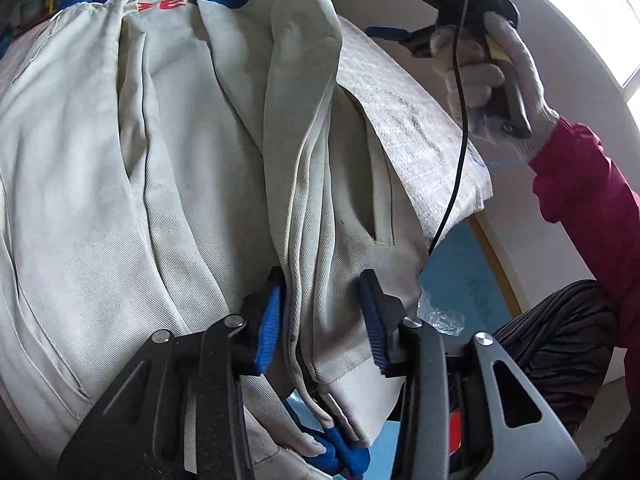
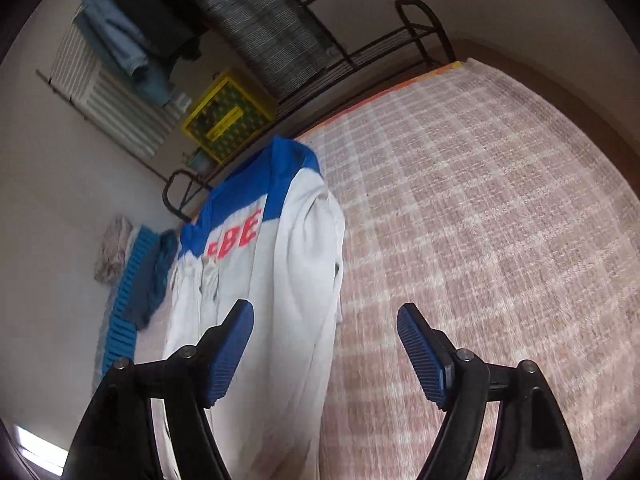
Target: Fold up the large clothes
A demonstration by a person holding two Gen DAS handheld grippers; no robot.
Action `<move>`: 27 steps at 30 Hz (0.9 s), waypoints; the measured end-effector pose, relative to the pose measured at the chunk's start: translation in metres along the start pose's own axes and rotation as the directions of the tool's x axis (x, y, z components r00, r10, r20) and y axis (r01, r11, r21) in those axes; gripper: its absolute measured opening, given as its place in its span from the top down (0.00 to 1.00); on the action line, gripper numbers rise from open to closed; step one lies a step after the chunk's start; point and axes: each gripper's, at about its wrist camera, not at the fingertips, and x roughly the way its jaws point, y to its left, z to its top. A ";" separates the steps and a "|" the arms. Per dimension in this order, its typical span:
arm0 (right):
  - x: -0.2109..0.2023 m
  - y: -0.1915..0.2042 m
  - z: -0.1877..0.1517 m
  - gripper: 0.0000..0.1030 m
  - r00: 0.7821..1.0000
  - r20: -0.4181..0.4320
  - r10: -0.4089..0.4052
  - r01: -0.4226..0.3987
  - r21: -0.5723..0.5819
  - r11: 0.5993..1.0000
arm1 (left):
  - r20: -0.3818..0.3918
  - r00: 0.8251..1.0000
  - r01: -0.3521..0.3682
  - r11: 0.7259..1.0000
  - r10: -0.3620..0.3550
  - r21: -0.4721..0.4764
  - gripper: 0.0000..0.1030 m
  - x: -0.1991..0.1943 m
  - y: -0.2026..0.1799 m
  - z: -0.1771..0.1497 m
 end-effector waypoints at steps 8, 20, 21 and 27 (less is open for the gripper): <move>0.061 -0.002 0.038 0.25 0.999 -0.027 0.017 -0.016 0.042 0.999 | 0.011 1.000 0.013 1.000 -0.013 -0.021 0.86 0.000 0.014 -0.001; 0.081 0.078 0.043 0.92 0.984 -0.097 -0.147 0.133 -0.138 0.982 | 0.038 0.985 0.171 0.972 -0.167 -0.163 0.96 -0.011 0.014 -0.007; 0.081 0.091 0.044 0.93 0.981 -0.094 -0.167 0.151 -0.163 0.975 | 0.041 0.983 0.182 0.969 -0.178 -0.166 0.96 -0.012 0.014 -0.008; 0.103 0.168 0.033 0.94 0.947 -0.094 -0.307 0.261 -0.330 0.907 | 0.050 0.971 0.241 0.946 -0.235 -0.217 0.97 -0.022 0.022 -0.018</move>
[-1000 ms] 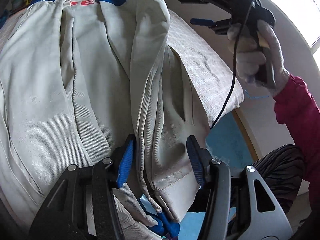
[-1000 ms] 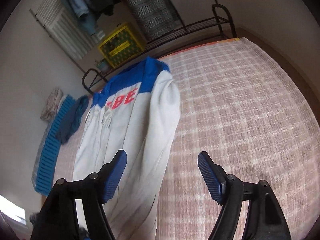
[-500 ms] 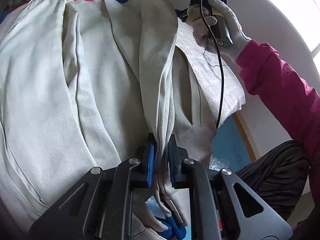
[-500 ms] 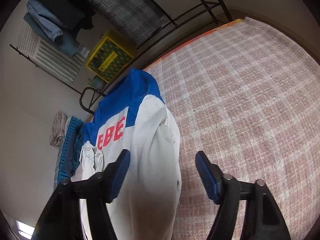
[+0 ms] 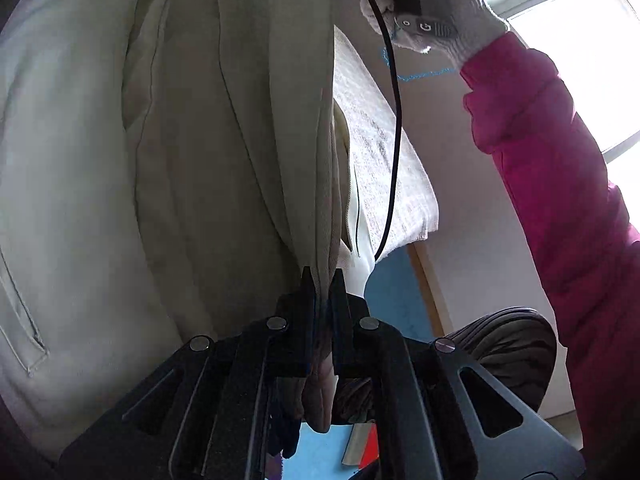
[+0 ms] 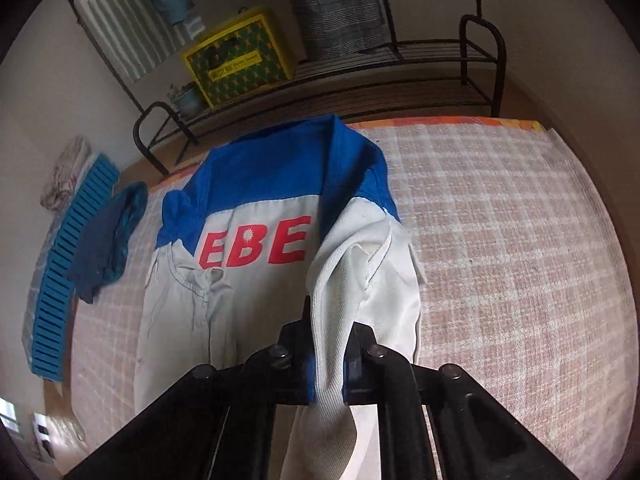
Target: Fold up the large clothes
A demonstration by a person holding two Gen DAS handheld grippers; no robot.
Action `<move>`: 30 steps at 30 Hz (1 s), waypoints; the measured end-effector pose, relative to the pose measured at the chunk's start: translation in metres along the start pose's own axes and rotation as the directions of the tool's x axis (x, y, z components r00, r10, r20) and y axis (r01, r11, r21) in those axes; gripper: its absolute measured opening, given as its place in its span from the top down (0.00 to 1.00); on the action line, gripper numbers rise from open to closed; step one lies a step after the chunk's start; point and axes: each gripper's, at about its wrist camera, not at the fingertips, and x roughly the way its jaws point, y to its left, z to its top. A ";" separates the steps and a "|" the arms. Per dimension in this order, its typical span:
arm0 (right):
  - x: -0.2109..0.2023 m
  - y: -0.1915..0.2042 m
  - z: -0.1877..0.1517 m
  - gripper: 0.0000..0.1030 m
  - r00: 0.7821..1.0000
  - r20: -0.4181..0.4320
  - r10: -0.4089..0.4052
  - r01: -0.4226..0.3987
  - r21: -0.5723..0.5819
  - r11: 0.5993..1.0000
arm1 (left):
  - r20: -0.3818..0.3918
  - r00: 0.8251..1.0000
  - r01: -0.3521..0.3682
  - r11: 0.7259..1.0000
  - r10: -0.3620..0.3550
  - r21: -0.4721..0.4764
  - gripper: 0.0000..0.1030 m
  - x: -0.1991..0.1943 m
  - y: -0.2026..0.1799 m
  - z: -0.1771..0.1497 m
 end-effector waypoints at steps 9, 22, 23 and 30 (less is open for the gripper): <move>0.082 0.109 -0.020 0.94 0.968 -0.057 -0.246 0.221 -0.282 0.934 | -0.001 1.000 0.013 0.997 -0.013 -0.074 0.97 -0.007 0.023 -0.005; 0.035 0.055 -0.021 0.69 0.982 -0.074 0.171 -0.177 -0.087 0.980 | 0.002 1.000 -0.006 0.998 0.006 -0.069 0.97 -0.010 0.021 0.004; 0.021 0.043 -0.024 0.70 0.982 -0.054 0.179 -0.182 -0.071 0.981 | 0.003 1.000 -0.009 0.998 0.009 -0.068 0.97 -0.009 0.020 0.005; 0.004 0.025 -0.071 0.79 0.993 -0.107 0.041 -0.057 -0.152 0.987 | 0.010 1.000 -0.027 0.999 0.027 -0.045 0.97 -0.011 0.011 0.005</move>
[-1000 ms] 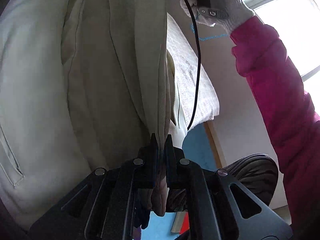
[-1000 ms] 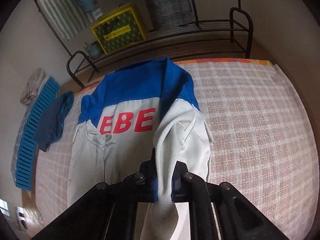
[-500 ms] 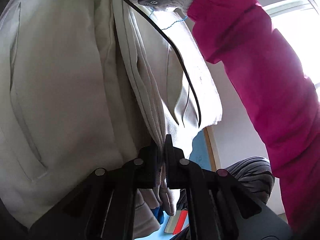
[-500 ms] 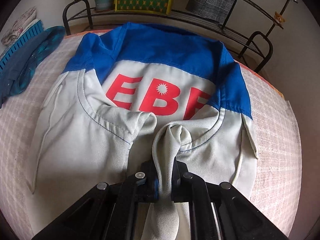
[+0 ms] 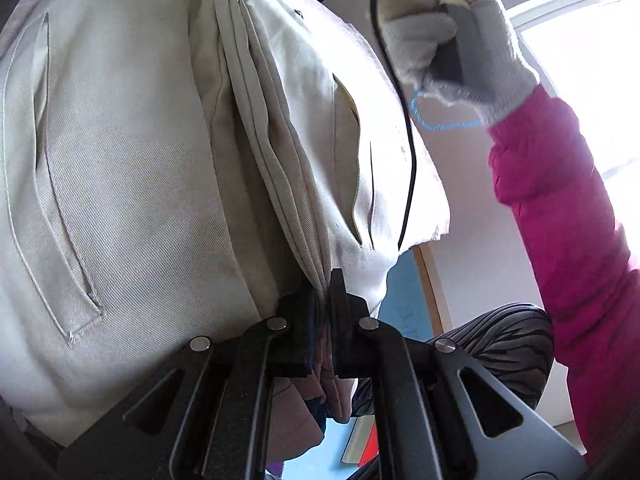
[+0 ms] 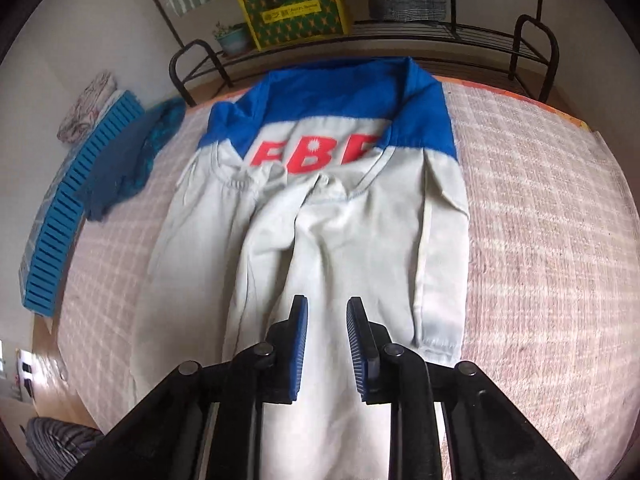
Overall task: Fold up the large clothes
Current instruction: 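Lower the hem with the left tool and release it onto the jacket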
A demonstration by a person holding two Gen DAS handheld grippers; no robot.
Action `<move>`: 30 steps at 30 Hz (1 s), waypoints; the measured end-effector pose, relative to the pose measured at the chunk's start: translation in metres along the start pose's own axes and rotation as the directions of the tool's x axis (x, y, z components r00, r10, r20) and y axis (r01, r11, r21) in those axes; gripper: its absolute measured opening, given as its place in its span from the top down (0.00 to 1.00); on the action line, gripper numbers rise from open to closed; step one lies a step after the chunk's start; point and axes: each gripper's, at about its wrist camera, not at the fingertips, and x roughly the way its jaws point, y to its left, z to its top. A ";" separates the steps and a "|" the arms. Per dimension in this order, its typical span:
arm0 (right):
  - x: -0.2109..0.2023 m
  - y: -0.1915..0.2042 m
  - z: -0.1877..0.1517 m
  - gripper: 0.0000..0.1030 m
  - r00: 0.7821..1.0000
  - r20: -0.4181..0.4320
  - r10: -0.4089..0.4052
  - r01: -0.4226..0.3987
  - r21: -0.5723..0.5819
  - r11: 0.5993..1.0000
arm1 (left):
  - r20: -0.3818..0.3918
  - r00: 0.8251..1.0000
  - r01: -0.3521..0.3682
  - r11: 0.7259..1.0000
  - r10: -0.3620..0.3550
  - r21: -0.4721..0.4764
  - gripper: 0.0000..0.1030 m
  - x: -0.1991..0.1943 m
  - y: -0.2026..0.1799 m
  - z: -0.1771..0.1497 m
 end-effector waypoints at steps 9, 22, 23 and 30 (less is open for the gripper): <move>0.048 0.046 -0.009 0.78 0.996 -0.082 0.033 -0.035 -0.015 0.999 | 0.027 0.999 -0.047 0.998 0.046 0.038 0.96 -0.028 -0.018 -0.004; -0.074 0.004 -0.151 0.79 0.983 0.045 0.178 -0.179 0.023 0.984 | 0.157 0.964 -0.224 0.974 0.215 0.041 0.96 -0.103 0.012 -0.024; -0.065 0.007 -0.162 0.79 0.984 0.028 0.176 -0.176 0.023 0.984 | 0.160 0.960 -0.237 0.971 0.231 0.021 0.96 -0.106 0.020 -0.023; -0.015 0.051 -0.187 0.65 0.978 -0.025 0.208 -0.208 -0.014 0.978 | 0.185 0.956 -0.216 0.974 0.226 -0.072 0.96 -0.120 0.055 -0.022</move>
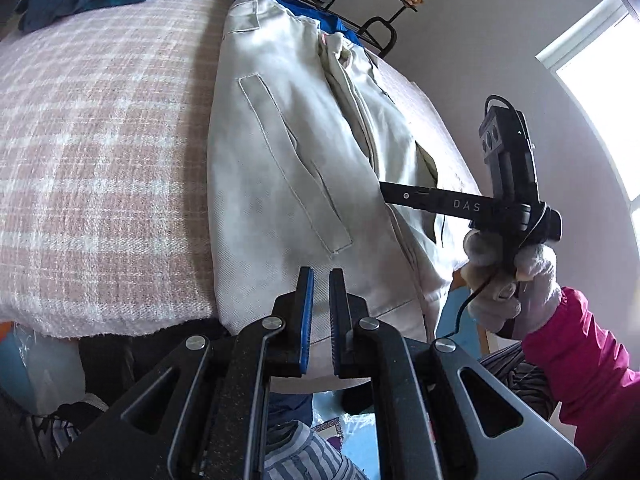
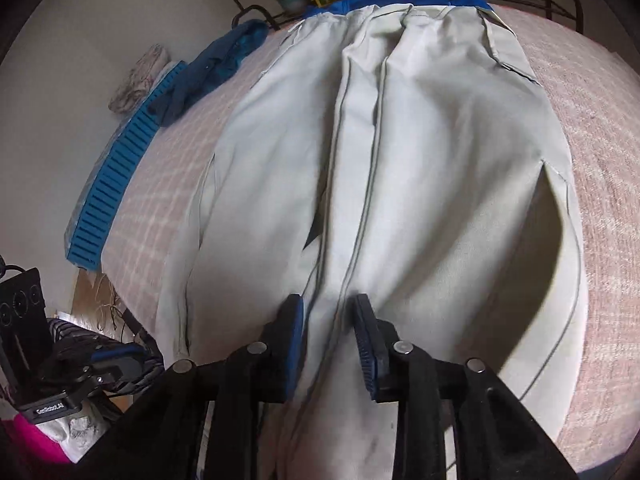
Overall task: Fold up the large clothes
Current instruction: 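Lower the hem with the left tool and release it onto the jacket, then grasp the hem end of the strip with both tools side by side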
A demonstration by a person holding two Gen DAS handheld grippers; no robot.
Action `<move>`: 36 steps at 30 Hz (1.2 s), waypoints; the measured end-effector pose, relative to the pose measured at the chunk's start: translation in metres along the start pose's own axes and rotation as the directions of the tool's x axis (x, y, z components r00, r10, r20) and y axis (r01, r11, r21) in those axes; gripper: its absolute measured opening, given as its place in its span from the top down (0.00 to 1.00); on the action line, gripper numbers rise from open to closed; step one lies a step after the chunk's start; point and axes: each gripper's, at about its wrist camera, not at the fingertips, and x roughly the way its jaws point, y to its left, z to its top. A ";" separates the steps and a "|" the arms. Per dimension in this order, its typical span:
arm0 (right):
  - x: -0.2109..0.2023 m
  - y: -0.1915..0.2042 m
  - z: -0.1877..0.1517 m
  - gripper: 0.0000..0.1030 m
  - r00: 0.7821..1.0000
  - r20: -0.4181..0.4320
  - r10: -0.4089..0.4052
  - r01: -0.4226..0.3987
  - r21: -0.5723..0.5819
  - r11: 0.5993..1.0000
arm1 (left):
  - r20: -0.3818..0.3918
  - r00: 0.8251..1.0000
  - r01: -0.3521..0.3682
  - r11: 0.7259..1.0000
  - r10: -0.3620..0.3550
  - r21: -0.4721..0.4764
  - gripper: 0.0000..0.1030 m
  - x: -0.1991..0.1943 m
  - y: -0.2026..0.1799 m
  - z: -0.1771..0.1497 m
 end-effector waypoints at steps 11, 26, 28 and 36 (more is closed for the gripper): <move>-0.085 -0.024 -0.074 0.60 0.970 0.064 0.234 -0.240 0.120 0.963 | -0.073 0.995 0.054 0.994 -0.062 -0.098 0.34 -0.006 0.042 -0.031; 0.002 0.045 -0.091 0.87 0.987 -0.134 0.090 -0.089 0.009 0.996 | -0.105 0.992 0.060 0.993 -0.071 -0.103 0.85 0.019 0.042 -0.034; 0.003 0.049 -0.089 0.91 0.980 -0.140 0.141 -0.135 0.046 0.990 | -0.092 0.994 0.057 0.994 -0.065 -0.090 0.92 0.011 0.038 -0.033; 0.014 0.040 -0.098 0.93 0.951 -0.148 0.271 -0.242 0.191 0.951 | -0.094 0.994 0.055 0.994 -0.063 -0.089 0.92 -0.008 0.036 -0.035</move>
